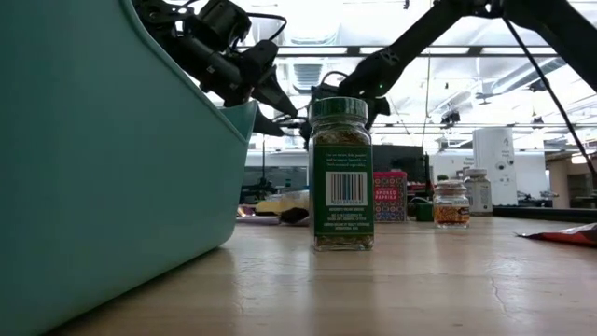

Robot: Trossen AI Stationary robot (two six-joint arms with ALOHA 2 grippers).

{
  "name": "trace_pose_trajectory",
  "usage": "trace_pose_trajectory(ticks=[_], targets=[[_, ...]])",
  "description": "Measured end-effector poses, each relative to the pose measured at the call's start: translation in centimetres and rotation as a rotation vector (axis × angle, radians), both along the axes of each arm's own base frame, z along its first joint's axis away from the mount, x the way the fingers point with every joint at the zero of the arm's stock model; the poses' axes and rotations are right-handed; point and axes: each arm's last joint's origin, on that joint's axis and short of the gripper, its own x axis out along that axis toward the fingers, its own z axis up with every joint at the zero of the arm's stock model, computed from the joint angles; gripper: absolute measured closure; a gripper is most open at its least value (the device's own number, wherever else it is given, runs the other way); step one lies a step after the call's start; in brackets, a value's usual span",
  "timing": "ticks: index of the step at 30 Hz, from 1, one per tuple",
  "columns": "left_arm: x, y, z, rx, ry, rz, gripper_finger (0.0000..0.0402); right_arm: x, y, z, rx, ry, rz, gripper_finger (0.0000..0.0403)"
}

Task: Pick & Place Food Item
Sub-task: Move the yellow noodle pack on the table

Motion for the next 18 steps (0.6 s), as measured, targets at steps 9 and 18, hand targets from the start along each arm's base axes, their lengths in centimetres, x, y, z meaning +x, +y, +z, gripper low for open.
trace_pose_trajectory(ticks=[9,18], targets=[[0.0,-0.1,0.0,-0.007,-0.001,-0.005,0.0112,2.0,2.9,-0.3,0.011,-0.06,0.096,0.0261],[0.0,0.0,0.3,-0.004,-0.019,-0.002,0.0112,2.2,2.7,0.6,-0.001,-0.134,0.11,0.0261]])
